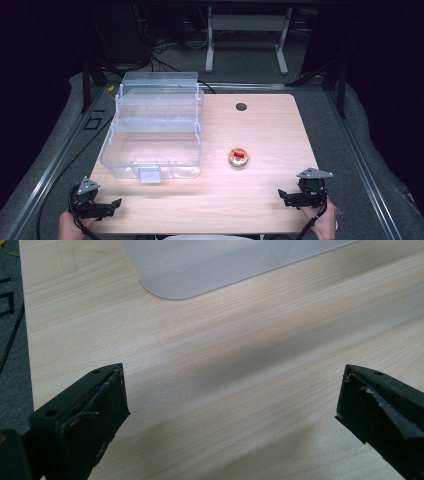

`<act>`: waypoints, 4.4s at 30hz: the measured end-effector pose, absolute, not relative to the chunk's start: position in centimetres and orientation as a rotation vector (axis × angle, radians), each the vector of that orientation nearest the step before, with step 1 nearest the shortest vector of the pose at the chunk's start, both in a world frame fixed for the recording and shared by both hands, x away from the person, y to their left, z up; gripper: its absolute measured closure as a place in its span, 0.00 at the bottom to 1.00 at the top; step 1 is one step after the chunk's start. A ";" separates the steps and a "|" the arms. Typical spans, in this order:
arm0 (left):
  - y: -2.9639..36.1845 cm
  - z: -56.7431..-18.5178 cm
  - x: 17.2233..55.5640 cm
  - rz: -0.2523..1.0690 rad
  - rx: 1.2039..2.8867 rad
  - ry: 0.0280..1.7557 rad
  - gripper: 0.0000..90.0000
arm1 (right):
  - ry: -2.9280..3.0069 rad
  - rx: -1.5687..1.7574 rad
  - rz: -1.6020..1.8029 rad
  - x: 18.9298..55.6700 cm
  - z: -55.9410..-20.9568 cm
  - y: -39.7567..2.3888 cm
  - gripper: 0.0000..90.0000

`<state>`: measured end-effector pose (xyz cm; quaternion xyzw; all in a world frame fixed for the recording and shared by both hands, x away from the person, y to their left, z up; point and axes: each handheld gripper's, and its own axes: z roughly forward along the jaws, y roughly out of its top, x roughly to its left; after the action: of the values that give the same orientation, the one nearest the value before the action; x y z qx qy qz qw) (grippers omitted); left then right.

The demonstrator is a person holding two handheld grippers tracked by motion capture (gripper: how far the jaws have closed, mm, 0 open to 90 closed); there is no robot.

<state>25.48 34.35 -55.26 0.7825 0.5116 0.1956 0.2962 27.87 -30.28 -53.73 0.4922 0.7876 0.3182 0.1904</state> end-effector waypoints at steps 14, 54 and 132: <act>34.1 -55.0 25.6 0.521 2.089 1.356 0.00 | 2.226 1.351 0.891 28.6 -52.9 -29.1 0.00; 34.0 -55.9 25.9 0.458 2.073 1.368 0.00 | 2.440 1.176 0.889 40.6 -52.9 -17.3 0.00; 33.6 -55.6 26.1 0.470 2.134 1.378 0.00 | 2.431 1.214 0.733 39.7 -50.4 -20.8 0.22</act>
<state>26.14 33.58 -55.63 0.7942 0.5127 0.1750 0.2754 39.66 -20.80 -50.45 0.4255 0.8524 0.2568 0.1628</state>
